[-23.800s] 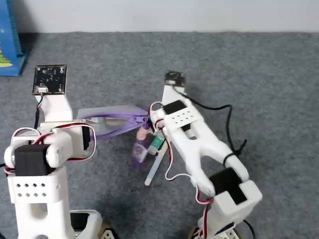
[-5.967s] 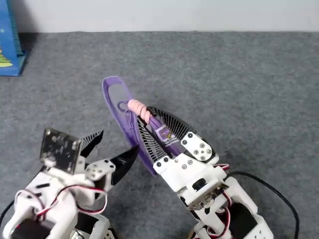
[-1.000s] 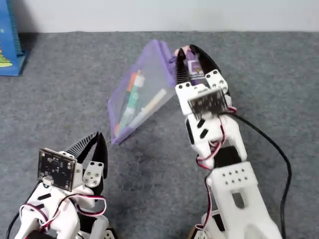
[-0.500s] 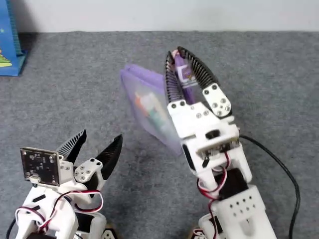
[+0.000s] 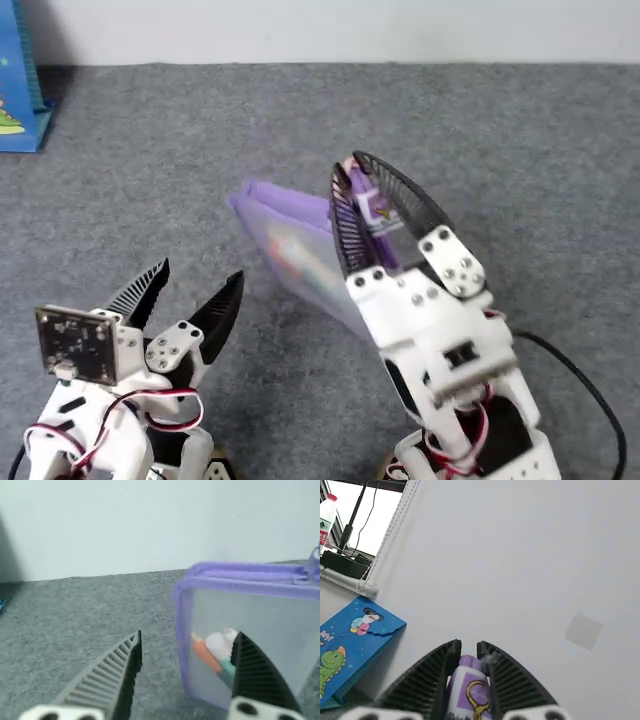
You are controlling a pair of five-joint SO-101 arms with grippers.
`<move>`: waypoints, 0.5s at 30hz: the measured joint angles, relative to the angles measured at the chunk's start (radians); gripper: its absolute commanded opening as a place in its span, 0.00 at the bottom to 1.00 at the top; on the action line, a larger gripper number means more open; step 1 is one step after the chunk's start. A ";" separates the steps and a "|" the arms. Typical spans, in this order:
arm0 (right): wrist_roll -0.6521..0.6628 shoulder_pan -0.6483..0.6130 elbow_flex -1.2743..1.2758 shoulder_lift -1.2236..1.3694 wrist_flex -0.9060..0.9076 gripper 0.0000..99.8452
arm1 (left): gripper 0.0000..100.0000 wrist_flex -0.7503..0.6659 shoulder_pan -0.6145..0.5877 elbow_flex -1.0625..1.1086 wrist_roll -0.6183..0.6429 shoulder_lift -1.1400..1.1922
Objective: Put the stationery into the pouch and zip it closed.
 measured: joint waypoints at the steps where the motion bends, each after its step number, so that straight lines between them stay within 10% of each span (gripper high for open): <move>1: 0.000 0.000 0.000 -0.018 0.003 0.01 | 0.28 0.000 0.000 0.000 -0.011 0.000; 15: 0.000 -0.002 -0.049 -0.252 0.204 0.01 | 0.28 0.121 0.219 -0.026 -0.143 0.000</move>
